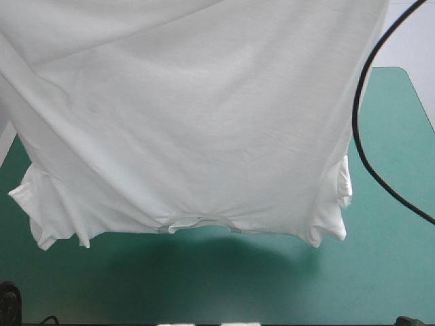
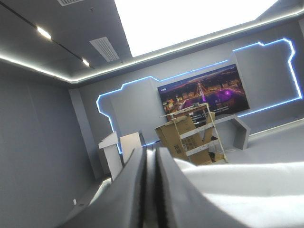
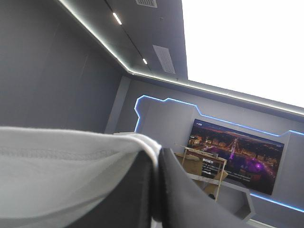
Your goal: Fold the cloth
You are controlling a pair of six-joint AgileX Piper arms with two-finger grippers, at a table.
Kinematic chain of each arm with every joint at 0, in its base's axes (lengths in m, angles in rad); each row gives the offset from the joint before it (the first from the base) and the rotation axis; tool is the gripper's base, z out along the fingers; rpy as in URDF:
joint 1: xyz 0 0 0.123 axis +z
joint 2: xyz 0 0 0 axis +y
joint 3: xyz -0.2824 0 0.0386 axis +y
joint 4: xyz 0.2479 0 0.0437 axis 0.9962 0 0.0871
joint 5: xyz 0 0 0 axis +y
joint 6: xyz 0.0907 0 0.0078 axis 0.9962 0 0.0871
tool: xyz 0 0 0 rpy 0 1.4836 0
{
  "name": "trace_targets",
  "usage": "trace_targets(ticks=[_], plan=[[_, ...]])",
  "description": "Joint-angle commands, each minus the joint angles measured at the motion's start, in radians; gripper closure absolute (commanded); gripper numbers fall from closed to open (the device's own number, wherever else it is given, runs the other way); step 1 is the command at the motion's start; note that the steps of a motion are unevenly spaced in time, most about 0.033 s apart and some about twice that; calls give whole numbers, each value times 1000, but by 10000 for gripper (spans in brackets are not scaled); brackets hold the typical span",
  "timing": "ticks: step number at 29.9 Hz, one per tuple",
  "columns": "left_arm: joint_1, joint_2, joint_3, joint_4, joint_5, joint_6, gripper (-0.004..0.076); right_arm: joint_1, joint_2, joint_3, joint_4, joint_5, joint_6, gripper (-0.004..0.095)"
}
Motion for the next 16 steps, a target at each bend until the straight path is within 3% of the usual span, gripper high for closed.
trace_targets(ticks=[1,4,6,13,16], plan=[[-5,45,15,22,-146,-26,705,-3,40,-6,-104,-136,-9,926],[-5,124,24,-19,-242,-28,705,-27,127,-6,-225,-259,50,925],[-5,174,24,-75,-333,-26,705,-78,190,-8,-269,-346,166,926],[-5,342,24,-238,-661,123,705,-336,394,-54,-285,-771,615,925],[-5,373,14,-244,-726,198,705,-390,447,-161,-283,-802,684,925]])
